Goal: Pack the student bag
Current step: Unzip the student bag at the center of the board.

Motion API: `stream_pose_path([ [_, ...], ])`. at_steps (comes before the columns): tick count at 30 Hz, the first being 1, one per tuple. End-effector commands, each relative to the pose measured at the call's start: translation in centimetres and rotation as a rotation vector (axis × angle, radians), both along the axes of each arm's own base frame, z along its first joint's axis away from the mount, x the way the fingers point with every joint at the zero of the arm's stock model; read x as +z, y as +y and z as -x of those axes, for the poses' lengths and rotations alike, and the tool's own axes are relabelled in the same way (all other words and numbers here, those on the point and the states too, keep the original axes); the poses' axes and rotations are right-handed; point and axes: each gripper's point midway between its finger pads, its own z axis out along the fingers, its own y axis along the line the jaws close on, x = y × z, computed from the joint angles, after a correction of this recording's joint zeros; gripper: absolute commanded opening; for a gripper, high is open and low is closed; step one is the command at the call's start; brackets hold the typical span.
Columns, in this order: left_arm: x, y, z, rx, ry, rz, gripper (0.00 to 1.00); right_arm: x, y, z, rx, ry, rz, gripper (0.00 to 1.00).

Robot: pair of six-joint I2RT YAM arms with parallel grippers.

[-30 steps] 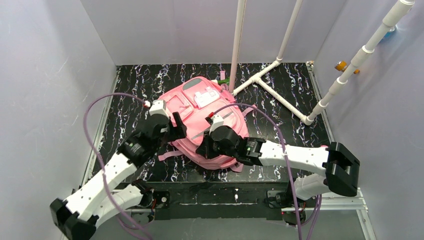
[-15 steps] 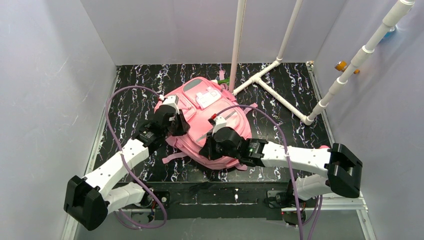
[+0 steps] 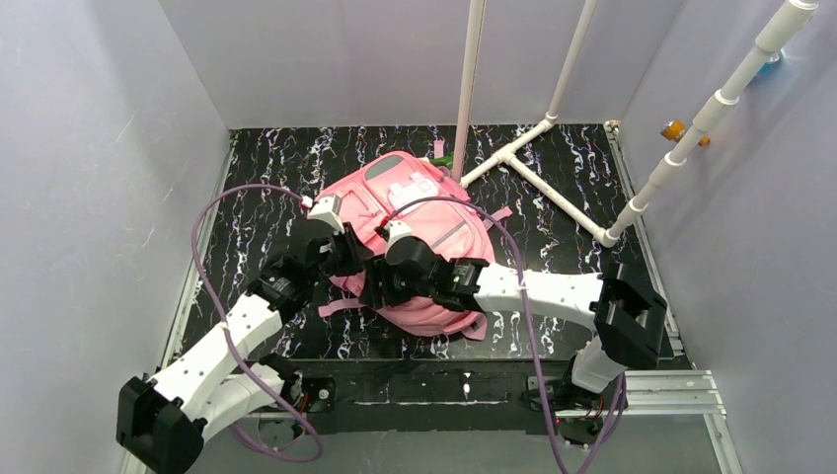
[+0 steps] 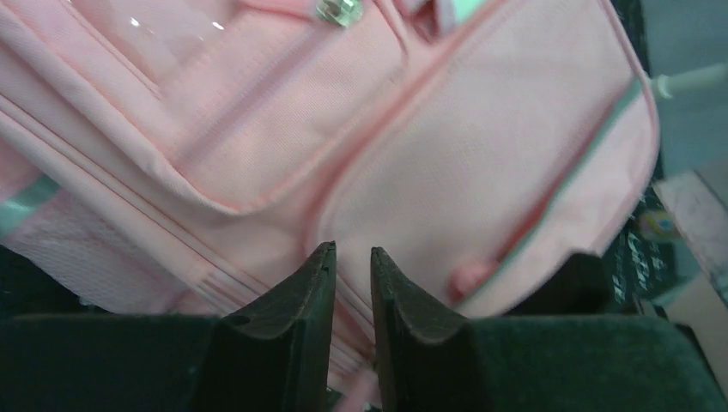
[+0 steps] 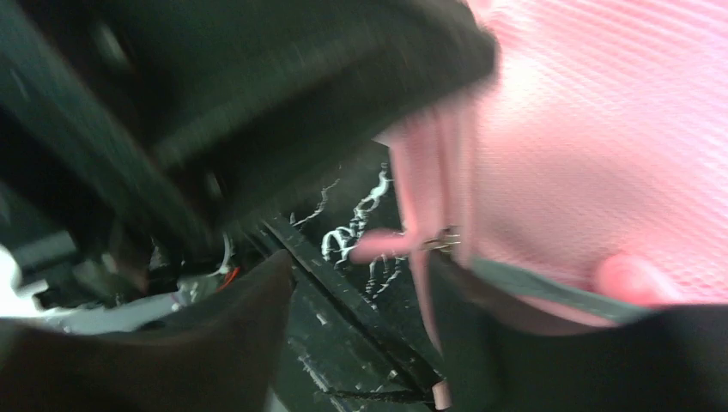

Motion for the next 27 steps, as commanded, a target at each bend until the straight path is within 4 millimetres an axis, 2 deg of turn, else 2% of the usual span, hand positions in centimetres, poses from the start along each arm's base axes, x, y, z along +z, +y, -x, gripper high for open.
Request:
stream_pose_path([
  [1,2.0,-1.3,3.4,-0.152,0.035,0.005,0.28,6.0,0.2,-2.4,0.050,-0.098,-0.122,0.88],
  [2,2.5,-1.3,3.4,-0.163,0.024,0.002,0.36,6.1,-0.4,-2.1,0.081,-0.098,-0.108,0.97],
  [5,4.0,-1.2,3.6,-0.193,0.002,-0.015,0.49,7.0,-2.8,-1.5,0.113,-0.131,-0.068,0.98],
  [10,6.0,-1.5,4.0,-0.254,-0.006,-0.045,0.61,8.6,-8.0,-2.0,0.057,-0.169,0.023,0.98],
  [13,7.0,-1.9,4.3,-0.294,-0.017,-0.036,0.64,8.5,-12.2,-4.0,-0.114,-0.174,0.122,0.98],
  [16,7.8,-2.3,4.7,-0.325,-0.028,-0.016,0.70,8.2,-16.0,-5.8,-0.209,-0.202,0.219,0.98],
  [19,8.6,-2.8,5.0,-0.352,-0.034,0.011,0.80,8.2,-21.5,-8.2,-0.453,-0.222,0.333,0.98],
  [21,8.8,-3.0,5.3,-0.366,-0.032,0.021,0.81,8.5,-25.5,-9.7,-0.610,-0.240,0.391,0.98],
  [24,8.9,-3.3,5.7,-0.382,-0.023,0.041,0.82,9.5,-32.6,-11.2,-0.881,-0.278,0.510,0.98],
  [27,8.8,-3.6,6.2,-0.401,-0.010,0.062,0.82,10.4,-38.8,-11.6,-1.109,-0.296,0.640,0.98],
])
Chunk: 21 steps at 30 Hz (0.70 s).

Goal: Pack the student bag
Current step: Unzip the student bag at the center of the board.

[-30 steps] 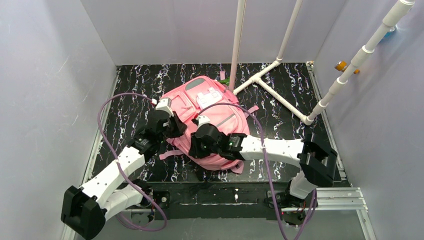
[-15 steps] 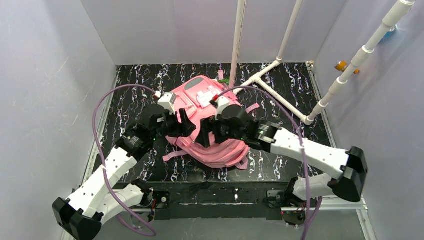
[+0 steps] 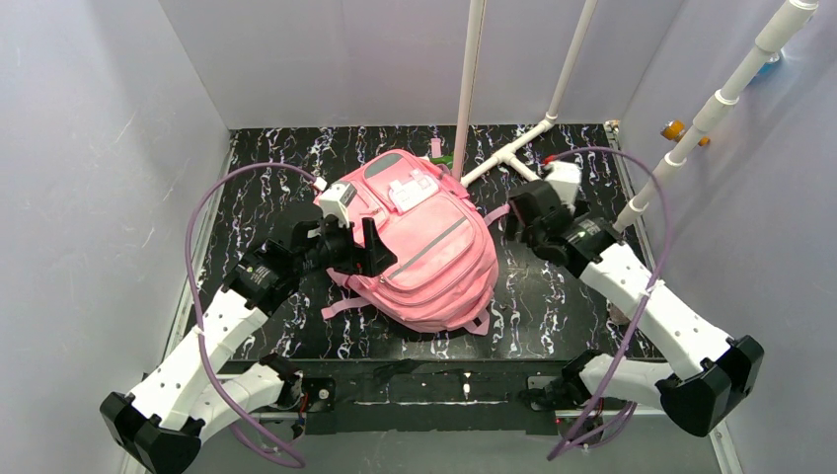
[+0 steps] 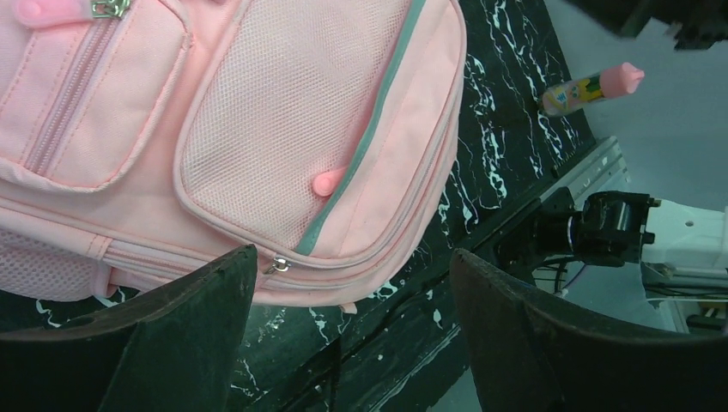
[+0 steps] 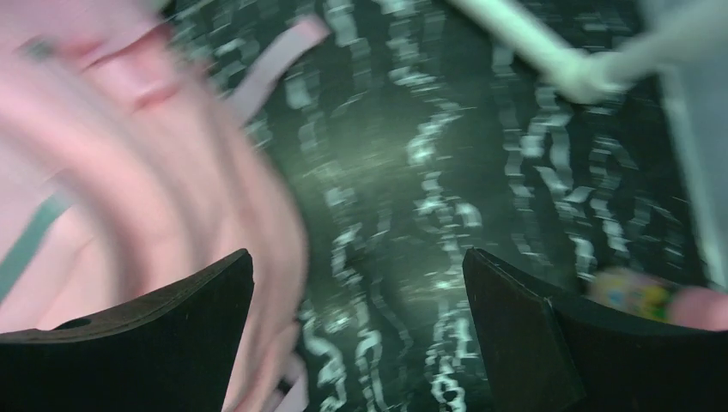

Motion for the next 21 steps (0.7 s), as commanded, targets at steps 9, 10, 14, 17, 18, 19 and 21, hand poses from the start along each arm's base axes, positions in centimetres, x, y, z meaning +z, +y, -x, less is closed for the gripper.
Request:
stream_pose_path([
  [9,1.5,-1.9,2.7,-0.133,0.040,0.125,0.82,2.5,-23.4,1.2,-0.853,-0.070,0.309,0.98],
  [10,1.7,-2.1,2.9,-0.143,0.045,0.138,0.82,2.1,-24.6,1.6,-0.894,-0.060,0.306,0.98],
  [14,1.9,-2.3,3.5,-0.164,0.051,0.164,0.82,-0.5,-27.9,3.6,-1.016,-0.006,0.256,0.98],
  [17,1.8,-2.2,3.9,-0.172,0.050,0.167,0.82,-2.9,-28.8,5.0,-1.057,0.027,0.191,0.98],
  [18,1.7,-2.1,4.0,-0.175,0.050,0.167,0.83,-3.9,-29.1,5.5,-1.069,0.045,0.165,0.98],
  [19,1.6,-2.1,4.1,-0.174,0.050,0.168,0.83,-4.8,-29.3,5.8,-1.076,0.066,0.141,0.98],
  [21,1.6,-2.1,4.2,-0.175,0.051,0.169,0.83,-6.4,-29.5,6.1,-1.066,0.095,0.109,0.98],
])
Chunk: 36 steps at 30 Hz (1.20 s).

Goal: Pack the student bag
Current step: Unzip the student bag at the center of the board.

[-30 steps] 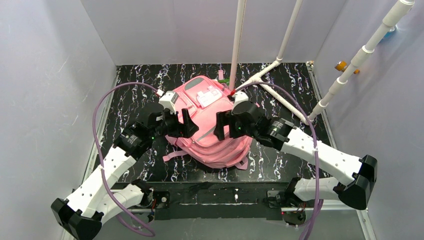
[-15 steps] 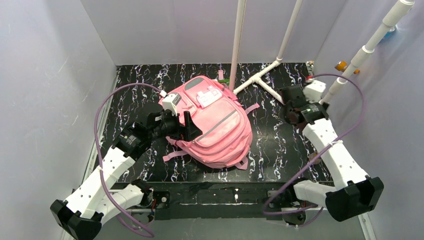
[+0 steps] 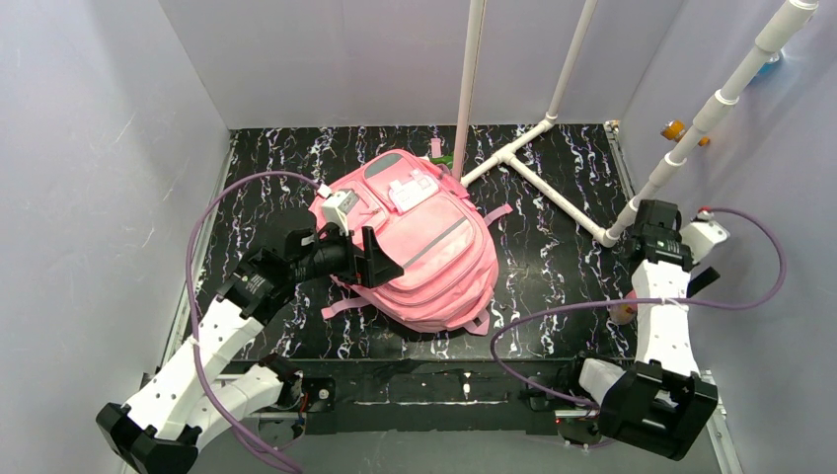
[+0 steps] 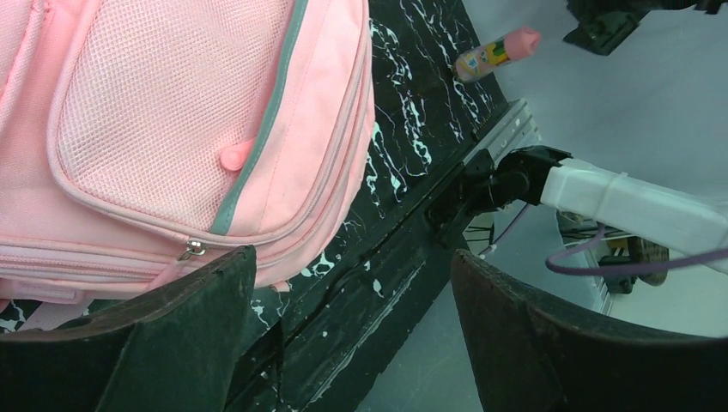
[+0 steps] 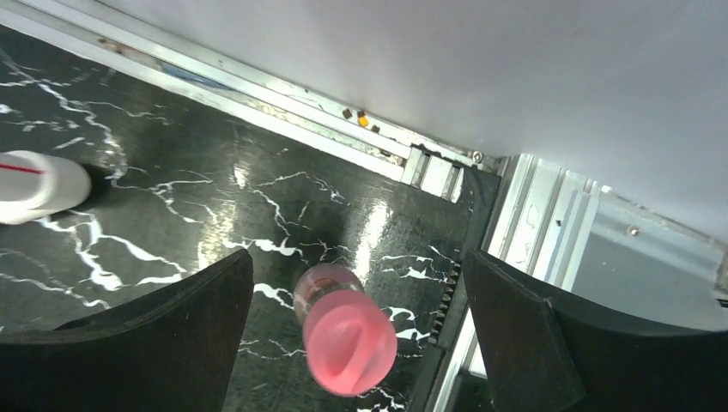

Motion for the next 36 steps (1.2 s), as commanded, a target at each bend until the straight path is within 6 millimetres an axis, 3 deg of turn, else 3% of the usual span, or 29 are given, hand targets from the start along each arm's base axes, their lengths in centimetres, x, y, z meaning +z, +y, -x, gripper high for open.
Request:
stream_pose_path([
  [1,0.3,-0.1,1.0,-0.035,-0.005,0.028,0.83,-2.2,-0.2,-0.9,0.036,-0.065,-0.089,0.98],
  [13,-0.2,-0.3,0.9,-0.034,0.014,0.027,0.83,-5.4,2.4,-1.5,0.122,-0.071,-0.243,0.98],
  [17,-0.5,-0.3,0.9,-0.033,0.028,0.025,0.83,-6.3,3.2,-0.2,0.056,-0.072,-0.291,0.98],
  [22,-0.8,-0.4,0.9,-0.033,0.036,0.024,0.83,-6.2,2.3,1.3,-0.029,-0.024,-0.244,0.98],
  [26,-1.2,-0.5,0.9,-0.038,0.052,0.019,0.83,-5.9,2.3,1.5,-0.027,-0.037,-0.241,0.90],
  [33,-1.2,-0.7,0.6,-0.038,0.059,0.017,0.83,-5.4,2.5,0.9,0.015,-0.062,-0.243,0.63],
  [36,-1.1,-0.7,0.8,-0.040,0.058,0.020,0.83,-5.8,2.8,0.8,0.028,-0.056,-0.257,0.57],
])
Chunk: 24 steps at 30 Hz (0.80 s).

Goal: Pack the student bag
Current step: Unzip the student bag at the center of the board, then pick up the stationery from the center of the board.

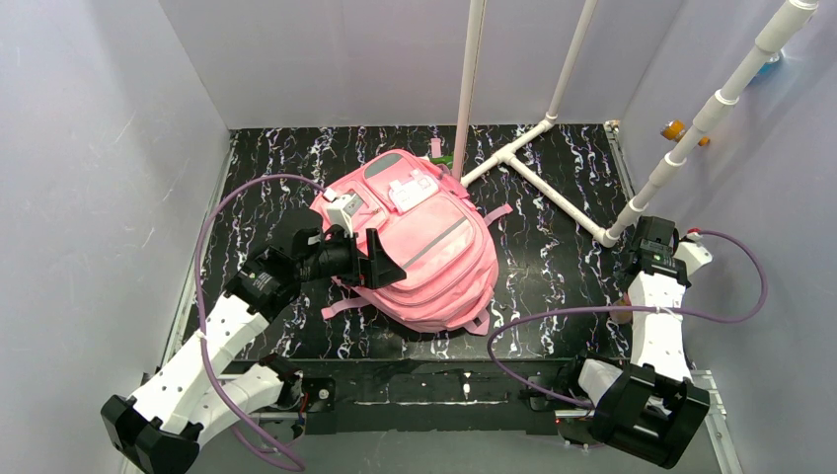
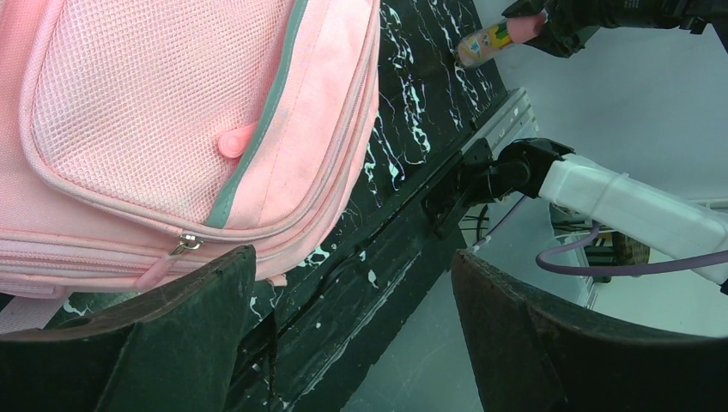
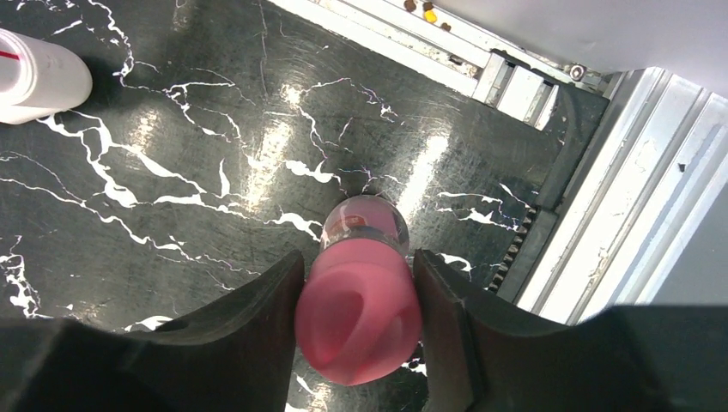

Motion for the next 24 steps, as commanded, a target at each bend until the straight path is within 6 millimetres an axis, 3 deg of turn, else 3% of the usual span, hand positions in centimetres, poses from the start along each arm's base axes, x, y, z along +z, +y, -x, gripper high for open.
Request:
stream_pose_path([
  [1,0.3,-0.2,0.6,-0.027,0.000,0.017,0.83,0.0,0.0,-0.3,0.015,-0.014,-0.003,0.52],
  [9,1.1,0.3,1.0,-0.022,-0.015,0.010,0.84,0.9,2.5,-3.5,0.246,-0.127,-0.088,0.02],
  [13,1.3,0.2,0.9,-0.025,-0.011,0.009,0.84,1.6,5.4,-5.5,0.443,-0.193,-0.177,0.01],
  [17,1.6,-0.4,1.0,-0.062,0.005,0.016,0.90,3.7,11.1,-8.2,0.739,-0.291,-0.375,0.01],
  [19,1.7,-0.8,1.1,-0.089,0.008,0.022,0.93,5.0,13.0,-9.1,0.833,-0.297,-0.380,0.01],
  [24,2.0,-3.6,1.9,-0.162,-0.004,-0.019,0.85,8.0,20.3,-10.5,1.069,-0.344,-0.468,0.01],
])
